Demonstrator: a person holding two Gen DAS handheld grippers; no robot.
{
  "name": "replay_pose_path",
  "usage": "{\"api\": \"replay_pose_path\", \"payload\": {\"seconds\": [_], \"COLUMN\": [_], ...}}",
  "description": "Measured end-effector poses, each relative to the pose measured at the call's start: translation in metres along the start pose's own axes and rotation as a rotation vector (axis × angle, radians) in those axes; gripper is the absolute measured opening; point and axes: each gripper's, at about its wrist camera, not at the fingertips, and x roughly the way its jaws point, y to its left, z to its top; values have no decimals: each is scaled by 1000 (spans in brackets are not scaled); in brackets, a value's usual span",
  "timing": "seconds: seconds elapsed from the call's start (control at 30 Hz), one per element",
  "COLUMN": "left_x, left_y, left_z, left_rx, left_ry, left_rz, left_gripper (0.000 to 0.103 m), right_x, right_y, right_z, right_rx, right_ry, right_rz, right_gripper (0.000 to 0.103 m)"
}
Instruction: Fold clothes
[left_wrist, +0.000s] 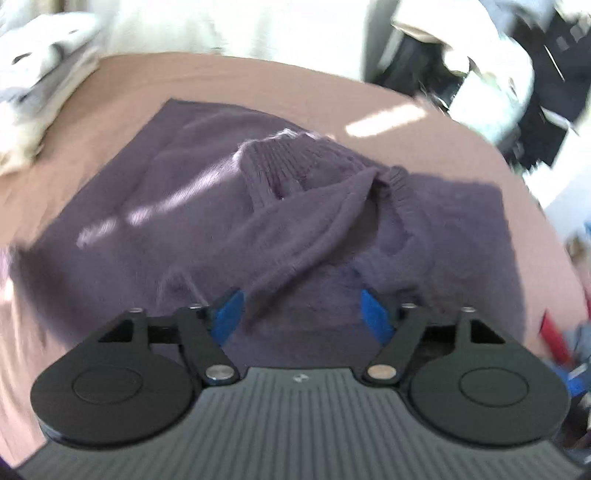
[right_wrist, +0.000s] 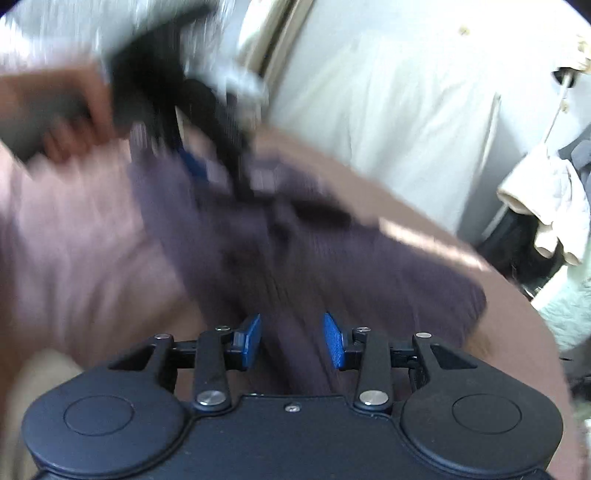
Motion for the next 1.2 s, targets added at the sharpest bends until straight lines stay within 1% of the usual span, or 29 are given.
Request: {"api": "replay_pose_path", "payload": {"seconds": [0.07,0.13,0.2,0.27,0.3,0.33,0.37,0.43,0.47,0.5,0.53,0.6,0.7,0.73,0.77,0.83,0.87,0.9,0.93,0.97,1.0,1.07,1.1,1.13,1.17,1.2], "left_x": [12,21,29,38,43,45,46,45,44,43,40,35,37,37,38,37,35,31,27,24,19,10,4,-2,-8,-16], "left_y": [11,19,20,10,6,5,6,15,23,36,51,83,115,123,129,137,138,136,134,133,131,129,131,135,139,146], "left_z": [5,2,-3,-3,0,2,5,11,18,25,32,42,45,42,38,31,29,27,25,24,23,20,17,15,12,8], "left_rx": [57,92,121,190,215,218,214,199,170,114,40,-103,-222,-251,-285,-358,-379,-389,-385,-375,-354,-302,-297,-303,-308,-334], "left_ry": [10,11,14,41,52,43,22,-22,-16,-15,-33,-94,-154,-163,-160,-124,-113,-102,-86,-69,-59,-54,-55,-59,-62,-78], "left_rz": [5,0,-20,-16,-6,-4,-8,-24,-14,-13,-24,-42,23,27,14,-42,-63,-75,-58,-26,33,173,216,242,267,275], "left_gripper": [75,80,90,98,98,98,94,55,23,19,19,19,19,21,23,24,28,36,41,46,47,48,49,49,52,59], "right_x": [2,7,13,18,21,23,25,30,32,34,38,50,71,78,84,98,105,111,118,125,129,134,137,140,142,144], "right_y": [-3,-4,0,-5,-8,-12,-15,-23,-26,-28,-32,-42,-56,-61,-65,-75,-80,-84,-89,-94,-98,-91,-86,-76,-60,-44], "right_z": [5,7,4,4,5,6,6,8,10,14,18,26,35,39,42,48,52,55,58,61,61,49,42,36,32,27], "right_rx": [48,78,72,91,103,116,129,154,163,168,170,189,228,241,254,279,292,305,318,330,379,486,533,510,430,351], "right_ry": [-16,-7,26,47,57,66,75,94,100,103,105,129,173,188,202,231,246,260,275,290,304,338,356,361,357,352], "right_rz": [13,13,-13,-30,-37,-44,-51,-65,-70,-72,-73,-65,-50,-45,-40,-30,-25,-20,-15,-10,14,114,167,172,138,104], "right_gripper": [48,48,48,48,48,48,48,48,48,48,48,49,50,50,52,57,58,58,58,58,58,58,58,63,67,67]}}
